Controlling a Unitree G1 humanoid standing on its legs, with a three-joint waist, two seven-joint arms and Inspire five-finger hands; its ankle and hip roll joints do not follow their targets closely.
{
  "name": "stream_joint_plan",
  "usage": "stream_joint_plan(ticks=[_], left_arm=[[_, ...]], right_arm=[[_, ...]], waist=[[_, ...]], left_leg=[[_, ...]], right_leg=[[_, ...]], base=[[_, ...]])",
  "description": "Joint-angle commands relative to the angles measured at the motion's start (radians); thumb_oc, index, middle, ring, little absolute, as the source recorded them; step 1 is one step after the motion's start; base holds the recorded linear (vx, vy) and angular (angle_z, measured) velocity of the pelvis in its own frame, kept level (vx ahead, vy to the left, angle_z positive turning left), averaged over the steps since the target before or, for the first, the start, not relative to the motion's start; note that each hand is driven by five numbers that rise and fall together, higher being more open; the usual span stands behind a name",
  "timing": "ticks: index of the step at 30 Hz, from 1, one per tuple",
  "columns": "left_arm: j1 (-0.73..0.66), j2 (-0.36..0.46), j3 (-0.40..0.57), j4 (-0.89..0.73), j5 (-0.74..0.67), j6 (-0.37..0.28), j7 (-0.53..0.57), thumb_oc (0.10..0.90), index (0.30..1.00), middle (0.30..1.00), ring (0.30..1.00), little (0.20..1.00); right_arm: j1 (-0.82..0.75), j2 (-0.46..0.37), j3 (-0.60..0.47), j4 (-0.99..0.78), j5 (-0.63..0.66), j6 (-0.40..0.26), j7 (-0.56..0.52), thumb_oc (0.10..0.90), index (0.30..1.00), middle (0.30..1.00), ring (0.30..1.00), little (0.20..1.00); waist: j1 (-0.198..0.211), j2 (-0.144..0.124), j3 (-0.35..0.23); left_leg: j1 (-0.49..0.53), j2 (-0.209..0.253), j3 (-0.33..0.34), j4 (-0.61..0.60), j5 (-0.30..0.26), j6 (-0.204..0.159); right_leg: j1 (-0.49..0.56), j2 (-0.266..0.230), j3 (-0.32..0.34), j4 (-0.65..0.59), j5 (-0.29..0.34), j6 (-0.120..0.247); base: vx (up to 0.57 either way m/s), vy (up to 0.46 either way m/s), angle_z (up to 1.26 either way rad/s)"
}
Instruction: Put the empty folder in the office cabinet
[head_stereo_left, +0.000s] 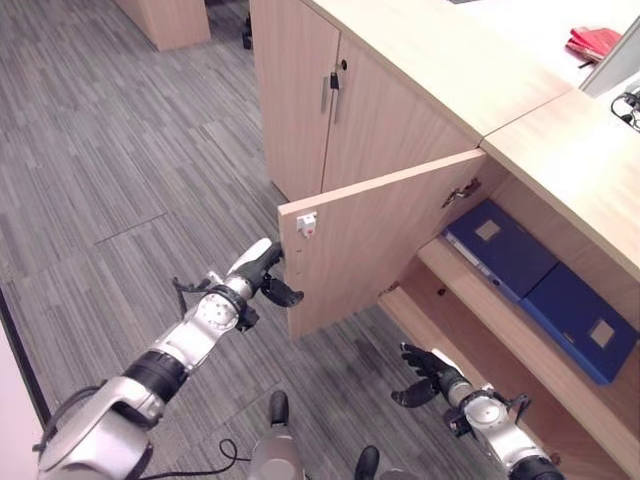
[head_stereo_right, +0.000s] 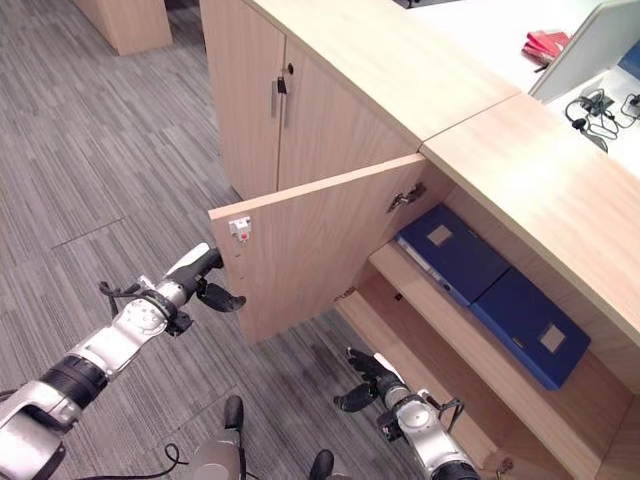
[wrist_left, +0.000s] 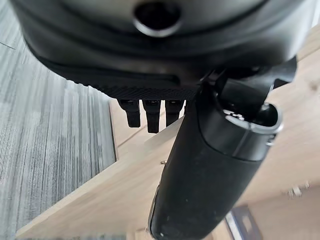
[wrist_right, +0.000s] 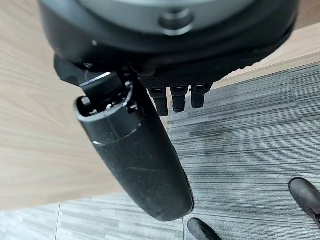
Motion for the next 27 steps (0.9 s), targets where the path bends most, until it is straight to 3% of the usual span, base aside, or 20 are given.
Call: stream_joint_plan(ticks=[1,4,7,8,9,13,14,17,18,19,20,21,22,24,25,27], left_arm=[[-0.183,-0.114,-0.06,-0.104,-0.039,-0.115,-0.042,0.8,0.9,0.9,0.9,0.9],[-0.179,-0.156,-0.073,-0.164,-0.046,-0.114,-0.044,0.8,0.9,0.9,0.9,0.9],[-0.084,-0.213,-0.074,-0.286,-0.091,-0.103,-0.077,0.8,0.9,0.9,0.9,0.9],[-0.001,-0.275,-0.064,-0.314,-0.13,-0.098,-0.095,0.8,0.9,0.9,0.9,0.9],[0.064,-0.376,-0.086,-0.294,-0.143,-0.083,-0.14,0.8,0.9,0.9,0.9,0.9],[0.102,-0.445,-0.091,-0.288,-0.161,-0.073,-0.171,0.8,0.9,0.9,0.9,0.9],[0.111,-0.439,-0.085,-0.317,-0.153,-0.069,-0.182,0.8,0.9,0.9,0.9,0.9],[0.12,-0.43,-0.077,-0.329,-0.145,-0.062,-0.189,0.8,0.9,0.9,0.9,0.9],[0.119,-0.418,-0.066,-0.343,-0.142,-0.061,-0.18,0.8,0.9,0.9,0.9,0.9],[0.133,-0.384,-0.031,-0.385,-0.138,-0.055,-0.164,0.8,0.9,0.9,0.9,0.9],[0.133,-0.384,-0.03,-0.385,-0.138,-0.054,-0.163,0.8,0.9,0.9,0.9,0.9],[0.165,-0.349,0.023,-0.443,-0.137,-0.059,-0.151,0.8,0.9,0.9,0.9,0.9],[0.166,-0.349,0.024,-0.444,-0.137,-0.059,-0.151,0.8,0.9,0.9,0.9,0.9],[0.206,-0.362,0.022,-0.457,-0.175,-0.063,-0.139,0.8,0.9,0.9,0.9,0.9],[0.206,-0.362,0.02,-0.458,-0.175,-0.063,-0.139,0.8,0.9,0.9,0.9,0.9],[0.231,-0.334,0.037,-0.494,-0.151,-0.064,-0.131,0.8,0.9,0.9,0.9,0.9]], right_arm=[[-0.076,-0.046,-0.071,-0.069,0.001,-0.052,-0.041,0.8,0.9,0.9,0.9,0.9],[-0.057,-0.041,-0.1,-0.059,0.004,-0.053,-0.046,0.8,0.9,0.9,0.9,0.9],[-0.028,-0.071,-0.137,-0.053,-0.004,-0.04,-0.058,0.8,0.9,0.9,0.9,0.9],[0.049,-0.105,-0.199,-0.14,-0.006,-0.035,-0.064,0.8,0.9,0.9,0.9,0.9],[0.176,-0.145,-0.352,-0.314,0.014,-0.035,-0.082,0.8,0.9,0.9,0.9,0.9],[0.243,-0.198,-0.47,-0.466,0.015,-0.036,-0.112,0.8,0.9,0.9,0.9,0.9],[0.256,-0.235,-0.539,-0.521,-0.013,-0.028,-0.141,0.8,0.9,0.9,0.9,0.9],[0.243,-0.269,-0.609,-0.59,-0.067,-0.002,-0.183,0.8,0.9,0.9,0.9,0.9],[0.223,-0.293,-0.627,-0.62,-0.101,0.01,-0.21,0.8,0.9,0.9,0.9,0.9],[0.154,-0.342,-0.656,-0.654,-0.161,0.041,-0.27,0.8,0.9,0.9,0.9,0.9],[0.153,-0.341,-0.656,-0.653,-0.161,0.042,-0.27,0.8,0.9,0.9,0.9,0.9],[0.088,-0.391,-0.685,-0.662,-0.199,0.063,-0.33,0.8,0.9,0.9,0.9,0.9],[0.087,-0.392,-0.684,-0.661,-0.199,0.063,-0.331,0.8,0.9,0.9,0.9,0.9],[0.115,-0.395,-0.796,-0.711,-0.242,0.083,-0.395,0.8,0.9,0.9,0.9,0.9],[0.118,-0.394,-0.798,-0.714,-0.242,0.085,-0.394,0.8,0.9,0.9,0.9,0.9],[0.142,-0.336,-0.853,-0.847,-0.276,0.084,-0.385,0.8,0.9,0.9,0.9,0.9]], waist=[[-0.026,0.035,-0.028],[-0.035,0.033,-0.019],[-0.05,0.033,-0.011],[-0.069,0.032,-0.007],[-0.11,0.03,-0.001],[-0.147,0.038,0.008],[-0.171,0.043,0.009],[-0.186,0.047,0.014],[-0.183,0.048,0.022],[-0.16,0.052,0.052],[-0.159,0.05,0.05],[-0.146,0.053,0.058],[-0.143,0.053,0.056],[-0.183,0.066,0.032],[-0.182,0.066,0.031],[-0.213,0.058,0.013]], left_leg=[[0.153,0.019,0.001,-0.006,-0.186,-0.041],[0.153,0.019,-0.002,-0.006,-0.184,-0.041],[0.155,0.021,-0.001,-0.006,-0.186,-0.041],[0.157,0.023,-0.001,-0.006,-0.188,-0.039],[0.159,0.023,-0.003,-0.006,-0.187,-0.035],[0.175,0.023,-0.005,-0.006,-0.197,-0.031],[0.189,0.025,-0.004,-0.006,-0.209,-0.025],[0.205,0.015,-0.032,-0.006,-0.212,-0.023],[0.21,-0.001,-0.082,-0.006,-0.205,-0.025],[0.206,-0.058,-0.238,-0.006,-0.207,-0.013],[0.203,-0.06,-0.236,-0.006,-0.206,-0.013],[0.184,-0.097,-0.313,-0.006,-0.215,0.004],[0.183,-0.096,-0.309,-0.006,-0.215,0.004],[0.171,-0.093,-0.245,-0.006,-0.224,0.01],[0.17,-0.093,-0.245,-0.006,-0.224,0.011],[0.175,-0.118,-0.233,-0.006,-0.243,0.018]], right_leg=[[-0.036,0.017,0.028,0.0,0.031,-0.082],[-0.04,0.02,0.031,0.0,0.034,-0.084],[-0.043,0.02,0.036,0.0,0.037,-0.084],[-0.043,0.021,0.039,0.0,0.039,-0.084],[-0.047,0.017,0.042,0.0,0.044,-0.084],[-0.052,0.017,0.054,0.0,0.042,-0.083],[-0.064,0.021,0.072,0.0,0.036,-0.083],[-0.081,0.029,0.112,0.0,0.04,-0.088],[-0.091,0.036,0.145,0.0,0.05,-0.092],[-0.138,0.059,0.244,0.04,0.064,-0.106],[-0.142,0.058,0.246,0.041,0.065,-0.106],[-0.192,0.082,0.329,0.07,0.071,-0.117],[-0.196,0.083,0.333,0.072,0.071,-0.117],[-0.22,0.069,0.342,0.069,0.07,-0.122],[-0.221,0.069,0.341,0.069,0.07,-0.122],[-0.237,0.059,0.348,0.059,0.073,-0.122]], base=[[0.0,0.0,0.0],[-0.01,-0.009,0.01],[0.0,0.0,0.0],[-0.03,0.027,0.05],[-0.04,0.035,0.06],[-0.02,0.032,-0.04],[-0.04,0.055,-0.36],[-0.05,0.065,-0.72],[-0.15,0.088,-0.88],[-0.16,0.09,-0.93],[-0.25,0.145,-1.92],[-0.13,0.082,-2.25],[-0.17,0.129,-2.65],[-0.05,0.162,-1.7],[0.0,0.158,-0.51],[0.0,0.153,0.09]])
